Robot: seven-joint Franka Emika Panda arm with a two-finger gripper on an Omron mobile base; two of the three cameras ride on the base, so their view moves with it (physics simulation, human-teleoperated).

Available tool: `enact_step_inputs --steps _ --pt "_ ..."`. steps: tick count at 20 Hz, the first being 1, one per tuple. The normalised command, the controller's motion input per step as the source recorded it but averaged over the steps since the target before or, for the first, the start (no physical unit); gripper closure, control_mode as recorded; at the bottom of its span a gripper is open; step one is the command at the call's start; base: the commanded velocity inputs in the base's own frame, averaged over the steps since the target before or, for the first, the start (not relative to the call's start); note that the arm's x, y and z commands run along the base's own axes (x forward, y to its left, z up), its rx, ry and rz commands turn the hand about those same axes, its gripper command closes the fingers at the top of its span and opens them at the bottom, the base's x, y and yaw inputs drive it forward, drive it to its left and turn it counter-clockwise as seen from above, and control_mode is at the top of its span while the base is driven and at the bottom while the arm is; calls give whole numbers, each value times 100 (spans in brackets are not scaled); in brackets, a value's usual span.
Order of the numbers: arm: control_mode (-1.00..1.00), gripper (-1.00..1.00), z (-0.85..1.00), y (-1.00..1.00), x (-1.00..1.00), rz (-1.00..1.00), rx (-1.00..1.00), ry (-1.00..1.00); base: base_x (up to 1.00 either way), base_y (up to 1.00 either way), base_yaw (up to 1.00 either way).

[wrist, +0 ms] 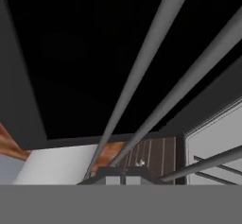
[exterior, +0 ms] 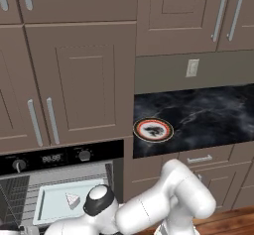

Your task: Take the baked cake out of the oven and place it on the plate for cooling. Then close the oven door.

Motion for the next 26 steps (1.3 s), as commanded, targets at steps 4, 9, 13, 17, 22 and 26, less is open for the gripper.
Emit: enact_step_inputs --steps 4,9,13,17,22,26 --pt "-100 100 -48 6 -22 -7 -11 -3 0 0 0" --pt "-100 100 -3 0 -28 -9 0 -16 0 0 0" --pt "-100 100 8 0 -43 -6 0 -24 0 0 0" --pt "-100 100 18 -7 -34 -7 0 -27 0 0 0" --pt "-100 100 25 -29 -7 -11 0 -40 0 0 0" --pt "-100 -100 24 -31 0 -15 0 -36 0 0 0"
